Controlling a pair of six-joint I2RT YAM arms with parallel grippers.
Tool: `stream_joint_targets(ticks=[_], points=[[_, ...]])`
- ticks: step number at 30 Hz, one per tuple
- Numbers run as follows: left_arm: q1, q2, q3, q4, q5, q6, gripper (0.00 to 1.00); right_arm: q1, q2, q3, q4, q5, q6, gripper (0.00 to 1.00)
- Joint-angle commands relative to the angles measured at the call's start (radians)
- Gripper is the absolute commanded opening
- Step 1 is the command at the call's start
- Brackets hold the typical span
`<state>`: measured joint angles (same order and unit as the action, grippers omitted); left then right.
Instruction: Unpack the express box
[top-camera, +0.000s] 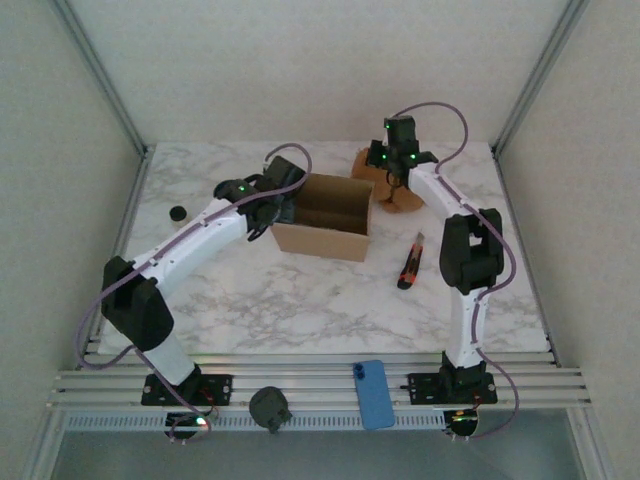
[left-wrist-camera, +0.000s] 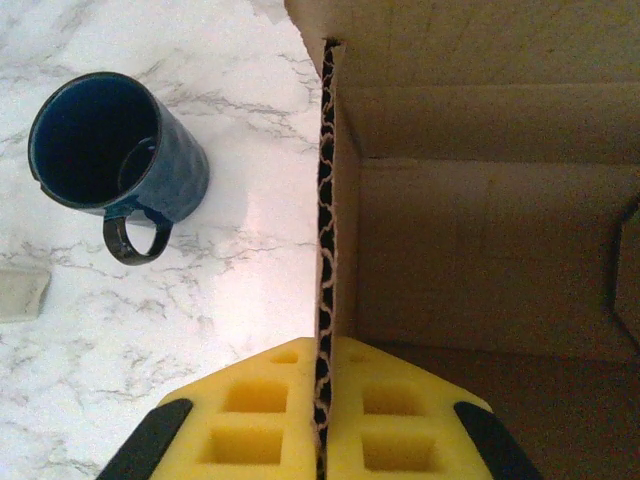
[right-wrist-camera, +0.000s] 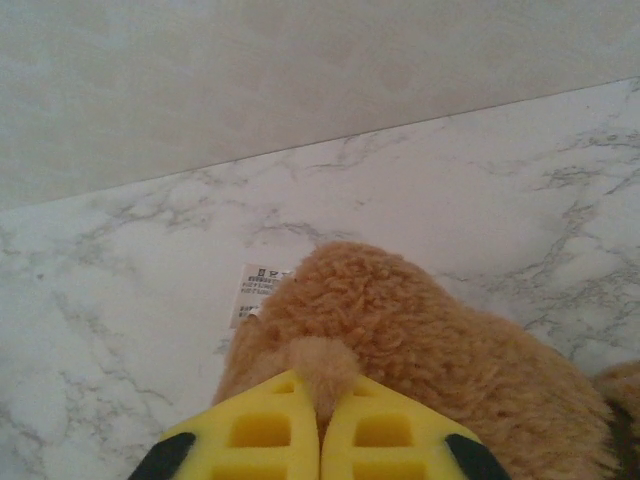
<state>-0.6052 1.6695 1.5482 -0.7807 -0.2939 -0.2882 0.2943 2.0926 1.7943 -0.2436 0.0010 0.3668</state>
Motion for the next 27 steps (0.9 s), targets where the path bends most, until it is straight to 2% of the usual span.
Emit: stream_joint_targets(ticks=[1,4,8,12,18,24,27], points=[[-0.001,0.015,0.039,-0.037,-0.002,0.018,0.05,-0.006,0.033,0.033,-0.051,0.039,-0.011,0.15],[-0.001,0.021,0.042,-0.041,-0.007,0.018,0.07,-0.006,0.038,0.033,-0.056,0.026,-0.002,0.26],[0.000,0.029,0.055,-0.062,-0.026,0.019,0.16,-0.005,0.012,0.038,-0.059,0.008,0.006,0.47],[0.004,0.039,0.085,-0.076,-0.036,0.027,0.32,-0.007,-0.031,0.082,-0.110,0.033,-0.005,0.62],[0.004,0.084,0.192,-0.090,-0.021,0.053,0.61,-0.017,-0.130,0.120,-0.186,0.077,-0.018,0.76],[0.004,0.107,0.329,-0.116,-0.039,0.070,0.87,-0.026,-0.311,0.019,-0.191,0.115,-0.045,0.97],[0.004,0.096,0.388,-0.117,-0.064,0.075,0.95,-0.030,-0.435,-0.068,-0.195,0.138,-0.074,0.99]])
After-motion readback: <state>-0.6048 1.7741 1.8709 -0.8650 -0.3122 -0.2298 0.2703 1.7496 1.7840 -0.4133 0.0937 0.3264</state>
